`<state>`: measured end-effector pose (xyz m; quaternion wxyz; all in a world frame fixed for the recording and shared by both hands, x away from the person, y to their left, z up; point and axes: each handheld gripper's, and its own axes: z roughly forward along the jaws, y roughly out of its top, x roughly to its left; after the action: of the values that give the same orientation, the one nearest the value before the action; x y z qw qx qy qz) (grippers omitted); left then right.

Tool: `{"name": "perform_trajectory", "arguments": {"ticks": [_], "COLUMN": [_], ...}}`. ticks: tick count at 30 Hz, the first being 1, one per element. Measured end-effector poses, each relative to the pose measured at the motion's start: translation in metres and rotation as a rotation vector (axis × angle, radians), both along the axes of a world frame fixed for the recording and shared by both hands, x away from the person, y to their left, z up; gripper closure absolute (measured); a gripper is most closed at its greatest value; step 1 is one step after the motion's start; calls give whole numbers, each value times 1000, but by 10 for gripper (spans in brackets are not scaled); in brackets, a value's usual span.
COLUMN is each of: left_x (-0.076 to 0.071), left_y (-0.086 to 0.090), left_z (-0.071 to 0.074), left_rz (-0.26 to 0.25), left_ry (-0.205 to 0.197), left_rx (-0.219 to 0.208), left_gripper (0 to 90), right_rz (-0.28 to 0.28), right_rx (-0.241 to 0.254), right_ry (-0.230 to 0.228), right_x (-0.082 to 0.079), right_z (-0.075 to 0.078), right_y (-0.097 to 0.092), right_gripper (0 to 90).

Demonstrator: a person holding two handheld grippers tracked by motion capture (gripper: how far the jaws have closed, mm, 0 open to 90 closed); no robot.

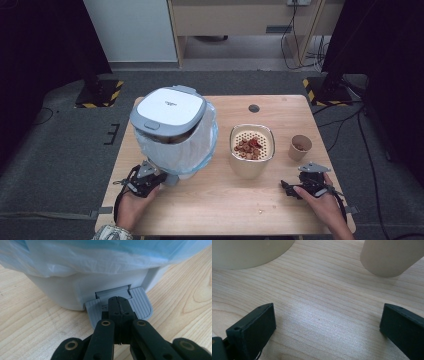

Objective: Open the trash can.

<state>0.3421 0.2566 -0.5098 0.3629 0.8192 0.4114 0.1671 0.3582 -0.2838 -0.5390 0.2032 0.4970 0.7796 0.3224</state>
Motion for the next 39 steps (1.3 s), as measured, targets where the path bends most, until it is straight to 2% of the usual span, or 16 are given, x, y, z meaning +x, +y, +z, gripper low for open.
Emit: {"name": "perform_trajectory", "arguments": {"ticks": [6,14,15,16,17,18,19,20,21,22,23,27,33,34,35,39], "left_x": [2,4,4,4,4,4,4,4,4,4,4,4,4,4,4,4], "left_y": [-3,-3,-2,-2,-2,-2,-2,-2,-3,-3,-3,-3,-3,-3,-3,-3], "left_z": [-4,-5,-5,-5,-5,-5,-5,-5,-5,-5,-5,-5,-5,-5,-5,-5], "left_rz": [-11,-17,-17,-17,-17,-16,-17,-17,-18,-18,-18,-17,-18,-18,-18,-17], "left_ry": [19,24,26,26,26,26,26,26,24,24,24,24,23,23,23,23], "left_rx": [37,32,30,30,31,32,31,31,34,34,36,32,36,36,36,37], "left_gripper": [900,900,900,900,900,900,900,900,900,900,900,900,900,900,900,900], "right_rz": [-2,21,28,28,30,30,8,8,-36,-36,-62,-93,-170,-190,-218,-266], "right_rx": [0,1,-4,-4,-39,-39,-53,-53,-51,-51,-33,-4,49,51,26,37], "right_ry": [2,-2,-25,-25,-57,-57,-75,-75,-67,-67,-68,-90,-87,-92,-106,-120], "right_x": [0,3,3,3,2,2,3,3,4,4,5,6,11,12,15,20], "right_z": [0,1,1,1,2,2,3,3,3,3,5,8,9,10,11,13], "right_y": [0,2,3,3,4,4,3,3,1,1,-2,-7,-14,-13,-13,-13], "right_gripper": [5,32,70,70,96,96,106,106,102,102,104,103,79,79,79,68]}}
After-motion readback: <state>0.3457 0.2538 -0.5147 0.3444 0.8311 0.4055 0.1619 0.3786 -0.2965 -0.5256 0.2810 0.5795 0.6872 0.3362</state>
